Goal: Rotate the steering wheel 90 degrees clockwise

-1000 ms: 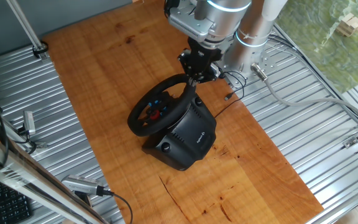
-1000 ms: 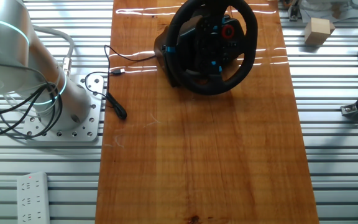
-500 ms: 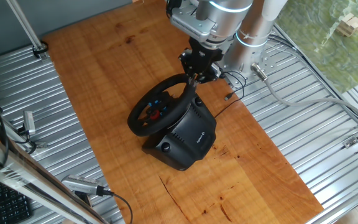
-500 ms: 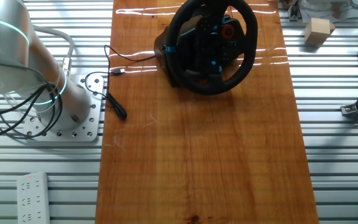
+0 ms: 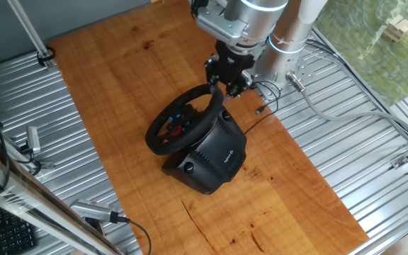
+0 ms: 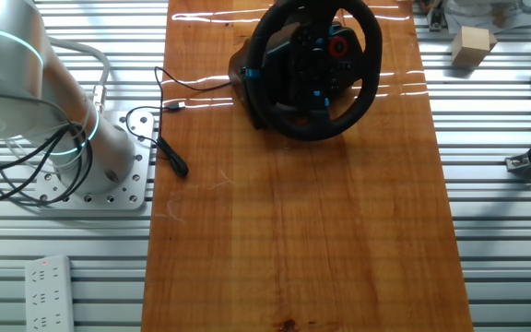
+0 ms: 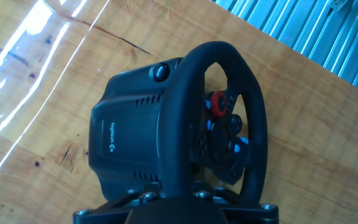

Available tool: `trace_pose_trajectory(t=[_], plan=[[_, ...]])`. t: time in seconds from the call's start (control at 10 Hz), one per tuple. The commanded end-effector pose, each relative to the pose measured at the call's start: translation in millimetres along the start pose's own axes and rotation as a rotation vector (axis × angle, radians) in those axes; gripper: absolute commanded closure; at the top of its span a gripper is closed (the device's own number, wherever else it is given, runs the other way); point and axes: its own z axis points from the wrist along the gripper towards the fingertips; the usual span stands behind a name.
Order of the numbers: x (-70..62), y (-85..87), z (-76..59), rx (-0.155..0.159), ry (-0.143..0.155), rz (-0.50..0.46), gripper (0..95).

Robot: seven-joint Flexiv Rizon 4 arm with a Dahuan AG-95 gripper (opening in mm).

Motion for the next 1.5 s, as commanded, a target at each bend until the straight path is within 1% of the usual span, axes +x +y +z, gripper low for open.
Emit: trace_pose_trajectory(t=[0.1,0.7,1.5], plan=[[-1.0,-0.5,2.6,0.001,0.0,0.0,57.0],[-7.0,-3.9,9.2,-0.002,0.001,-0.007,57.0],[-10.9,-4.3,18.7,0.0,0.003,-0.017,57.0]])
